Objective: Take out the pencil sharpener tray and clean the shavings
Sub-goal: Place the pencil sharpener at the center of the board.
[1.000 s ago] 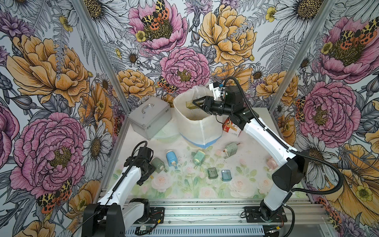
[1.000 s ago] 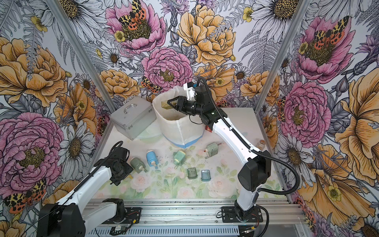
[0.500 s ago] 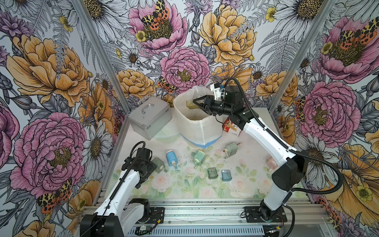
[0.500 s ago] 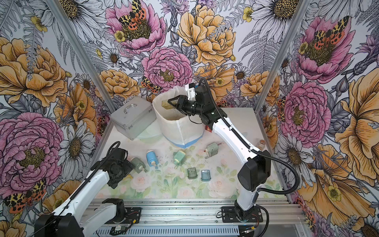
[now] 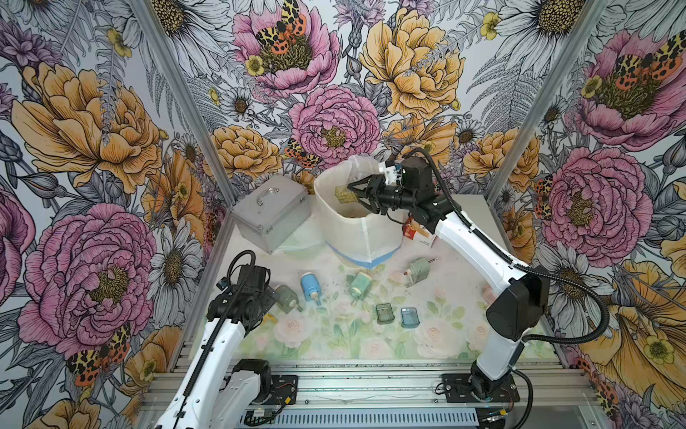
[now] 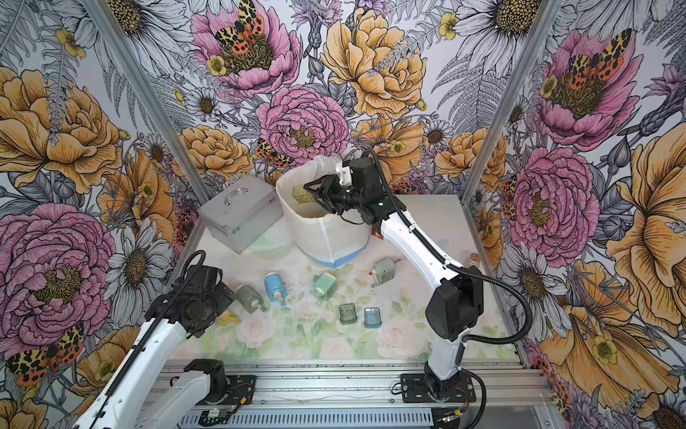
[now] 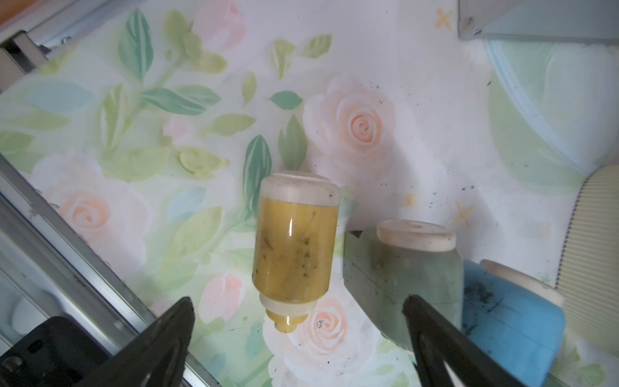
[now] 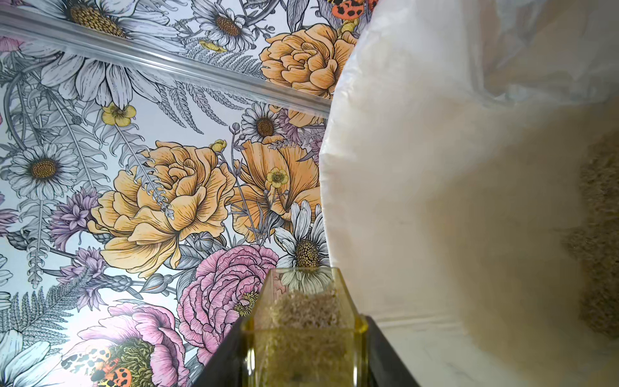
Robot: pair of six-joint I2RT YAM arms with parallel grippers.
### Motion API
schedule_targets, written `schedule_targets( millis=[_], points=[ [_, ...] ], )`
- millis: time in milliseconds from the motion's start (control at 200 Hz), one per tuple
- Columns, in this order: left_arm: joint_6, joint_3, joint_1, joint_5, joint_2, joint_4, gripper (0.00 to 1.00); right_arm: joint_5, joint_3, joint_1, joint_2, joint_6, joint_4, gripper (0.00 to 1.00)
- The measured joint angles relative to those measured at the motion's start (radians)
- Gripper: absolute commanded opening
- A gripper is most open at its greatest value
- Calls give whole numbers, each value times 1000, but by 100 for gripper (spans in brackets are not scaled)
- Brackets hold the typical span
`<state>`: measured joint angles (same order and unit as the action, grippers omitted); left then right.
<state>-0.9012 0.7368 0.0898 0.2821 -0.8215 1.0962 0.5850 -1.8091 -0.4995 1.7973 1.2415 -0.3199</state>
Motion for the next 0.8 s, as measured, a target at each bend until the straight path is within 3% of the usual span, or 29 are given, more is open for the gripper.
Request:
schedule_targets(
  millis=[255,395,560,801],
  points=[
    [130,176,0,131,-43,13,99,27,-21,20,0,69,-72,24],
    [242,200,0,174,-92,-48,99,33,-58,34,2,85,-151,24],
    [387,185,-2,140,-106,-176,99,64,-190,69,31,85,-278,23],
    [538,133,-29,35,-98,-349,99,125,-224,107,41,115,-400,23]
  ],
)
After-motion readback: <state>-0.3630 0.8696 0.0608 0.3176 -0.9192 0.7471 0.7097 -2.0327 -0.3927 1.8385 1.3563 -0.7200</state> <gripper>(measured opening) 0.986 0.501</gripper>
